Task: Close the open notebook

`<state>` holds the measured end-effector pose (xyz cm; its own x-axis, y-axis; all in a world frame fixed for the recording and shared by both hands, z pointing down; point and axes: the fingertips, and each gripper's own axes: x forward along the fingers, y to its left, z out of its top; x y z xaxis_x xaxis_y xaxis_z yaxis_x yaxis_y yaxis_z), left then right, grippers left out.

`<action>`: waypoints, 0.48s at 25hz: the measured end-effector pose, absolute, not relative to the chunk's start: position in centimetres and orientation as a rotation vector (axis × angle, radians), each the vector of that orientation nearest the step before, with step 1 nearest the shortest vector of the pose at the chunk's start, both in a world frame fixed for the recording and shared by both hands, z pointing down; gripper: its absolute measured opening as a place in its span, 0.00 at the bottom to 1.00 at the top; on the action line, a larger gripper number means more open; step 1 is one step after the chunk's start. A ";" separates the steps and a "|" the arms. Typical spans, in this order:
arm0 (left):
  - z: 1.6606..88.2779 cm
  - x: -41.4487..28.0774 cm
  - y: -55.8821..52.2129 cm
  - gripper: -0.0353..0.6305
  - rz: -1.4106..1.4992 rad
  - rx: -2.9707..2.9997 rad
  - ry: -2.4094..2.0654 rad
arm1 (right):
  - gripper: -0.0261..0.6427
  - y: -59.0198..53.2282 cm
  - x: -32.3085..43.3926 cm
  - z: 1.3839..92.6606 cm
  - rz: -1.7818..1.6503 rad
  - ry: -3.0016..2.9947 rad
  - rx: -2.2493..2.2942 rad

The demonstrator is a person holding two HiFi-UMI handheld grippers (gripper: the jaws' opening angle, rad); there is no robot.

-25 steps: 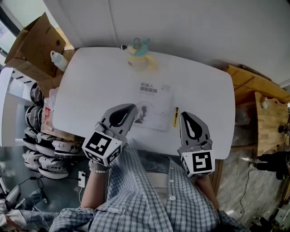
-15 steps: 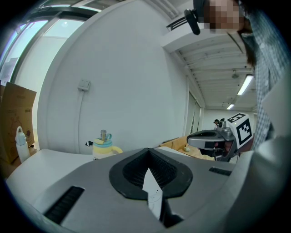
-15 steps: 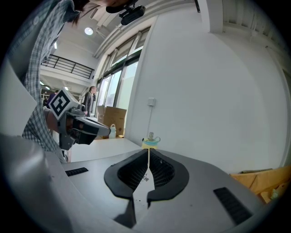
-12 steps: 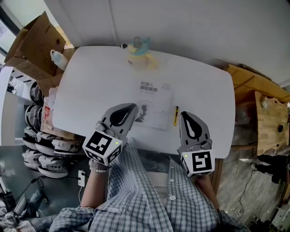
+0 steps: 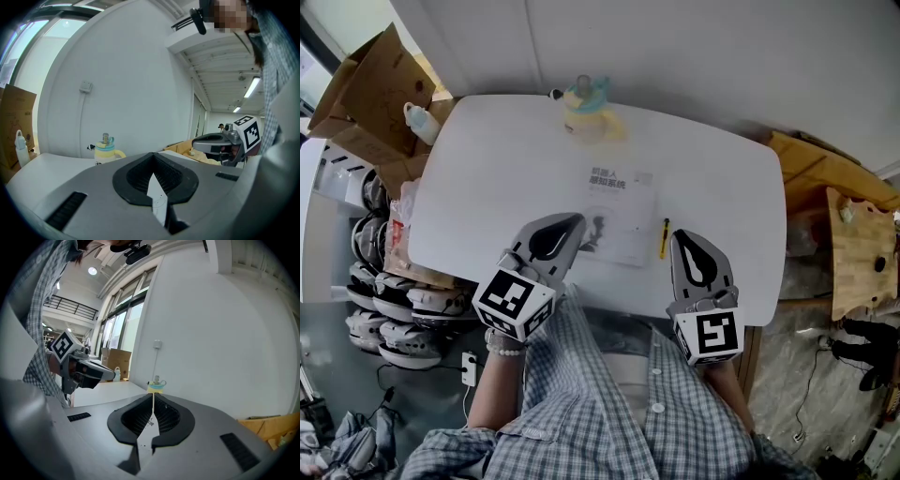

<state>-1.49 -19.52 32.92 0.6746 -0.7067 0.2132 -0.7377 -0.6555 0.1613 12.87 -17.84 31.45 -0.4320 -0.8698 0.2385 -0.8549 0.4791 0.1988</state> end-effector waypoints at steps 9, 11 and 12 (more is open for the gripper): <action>33.1 -1.5 -19.3 0.06 0.203 2.657 -1.156 | 0.08 -17.5 12.5 31.7 -0.090 -2.416 1.440; 33.2 -1.5 -19.2 0.06 0.205 2.656 -1.154 | 0.08 -17.4 12.4 31.8 -0.094 -2.410 1.434; 33.2 -1.5 -19.2 0.06 0.206 2.656 -1.153 | 0.08 -17.4 12.4 31.9 -0.095 -2.405 1.432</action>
